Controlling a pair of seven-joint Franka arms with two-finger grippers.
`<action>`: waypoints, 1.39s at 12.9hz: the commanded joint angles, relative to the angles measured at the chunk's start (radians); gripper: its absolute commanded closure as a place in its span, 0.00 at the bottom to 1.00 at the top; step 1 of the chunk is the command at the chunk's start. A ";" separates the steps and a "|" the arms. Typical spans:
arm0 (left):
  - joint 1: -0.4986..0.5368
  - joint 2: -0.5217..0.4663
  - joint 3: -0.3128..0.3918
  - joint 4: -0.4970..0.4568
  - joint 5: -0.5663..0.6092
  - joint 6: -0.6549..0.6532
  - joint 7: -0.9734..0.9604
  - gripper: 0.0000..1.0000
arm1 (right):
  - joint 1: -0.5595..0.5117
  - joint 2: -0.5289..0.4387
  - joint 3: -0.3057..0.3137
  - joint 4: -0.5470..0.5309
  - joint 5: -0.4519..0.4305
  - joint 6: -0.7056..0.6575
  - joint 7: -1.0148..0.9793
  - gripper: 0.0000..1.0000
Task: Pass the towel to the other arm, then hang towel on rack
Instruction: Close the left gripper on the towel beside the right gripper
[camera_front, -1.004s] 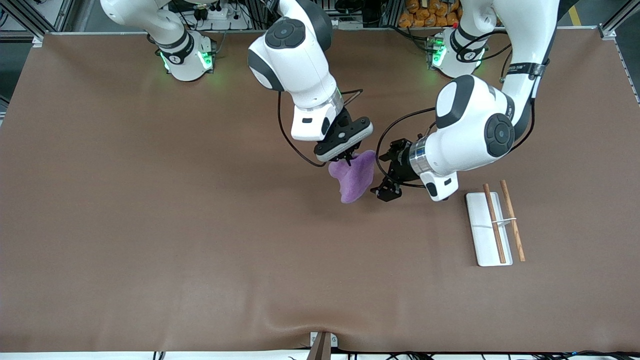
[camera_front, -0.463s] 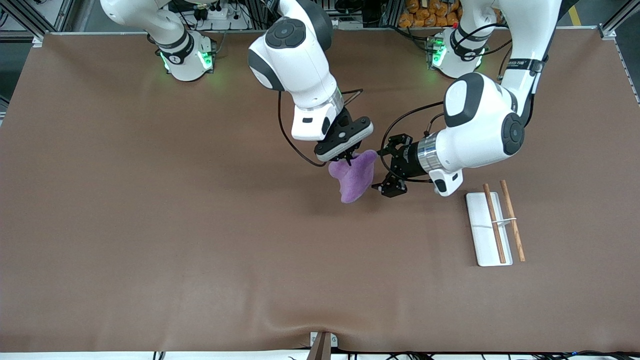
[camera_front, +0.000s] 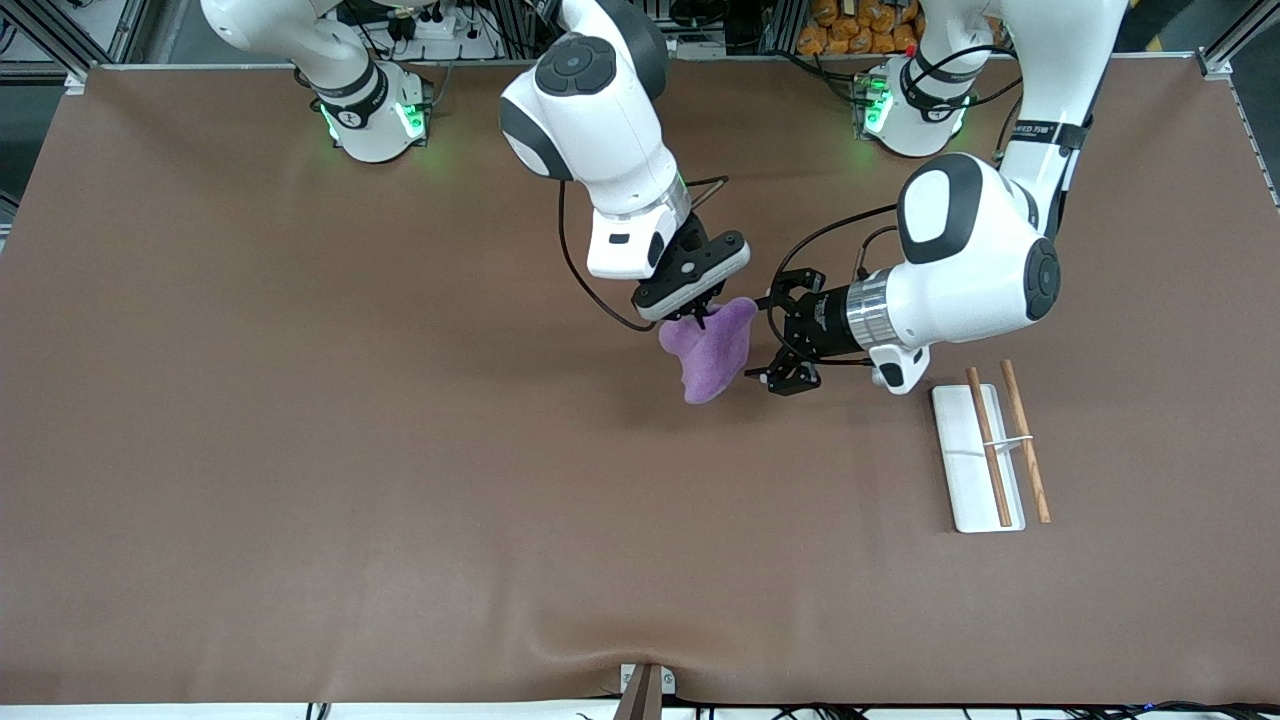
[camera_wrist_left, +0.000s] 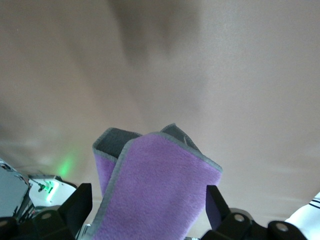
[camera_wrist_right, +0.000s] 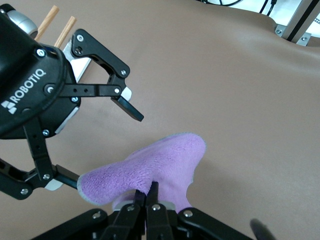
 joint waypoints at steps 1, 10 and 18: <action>0.009 -0.016 -0.004 -0.021 -0.031 0.015 0.005 0.00 | 0.022 0.018 -0.014 0.026 0.011 0.005 0.010 1.00; 0.009 0.009 -0.004 0.005 -0.044 0.022 -0.030 0.33 | 0.022 0.018 -0.014 0.026 0.012 0.011 0.012 1.00; -0.013 -0.002 -0.020 0.002 -0.040 0.005 -0.049 0.32 | 0.022 0.019 -0.014 0.026 0.011 0.011 0.012 1.00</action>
